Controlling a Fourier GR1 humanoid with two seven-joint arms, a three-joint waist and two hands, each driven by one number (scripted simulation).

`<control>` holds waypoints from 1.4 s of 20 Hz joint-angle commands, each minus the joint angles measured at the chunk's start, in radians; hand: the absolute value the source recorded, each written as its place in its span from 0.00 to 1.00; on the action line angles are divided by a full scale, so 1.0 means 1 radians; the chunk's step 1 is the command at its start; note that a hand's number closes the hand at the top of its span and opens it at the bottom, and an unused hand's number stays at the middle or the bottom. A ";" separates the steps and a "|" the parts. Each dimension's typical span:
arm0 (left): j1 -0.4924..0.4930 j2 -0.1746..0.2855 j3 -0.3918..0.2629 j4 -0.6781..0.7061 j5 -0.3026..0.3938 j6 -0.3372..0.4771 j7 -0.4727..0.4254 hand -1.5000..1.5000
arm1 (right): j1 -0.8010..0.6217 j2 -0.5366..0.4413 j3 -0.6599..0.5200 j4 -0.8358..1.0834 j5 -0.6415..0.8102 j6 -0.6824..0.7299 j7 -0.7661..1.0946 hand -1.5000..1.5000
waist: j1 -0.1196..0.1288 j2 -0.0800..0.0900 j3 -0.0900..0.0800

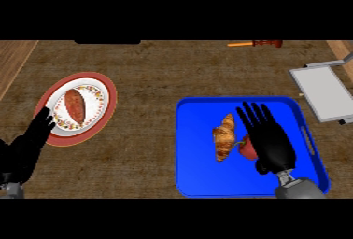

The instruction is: Pick the bell pepper from the tray and place it in the tiered shelf

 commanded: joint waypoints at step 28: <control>-0.034 -0.047 0.014 -0.031 -0.055 -0.032 0.021 0.50 | -0.383 0.182 -0.662 0.181 -0.037 0.023 0.718 1.00 | 0.039 0.020 0.007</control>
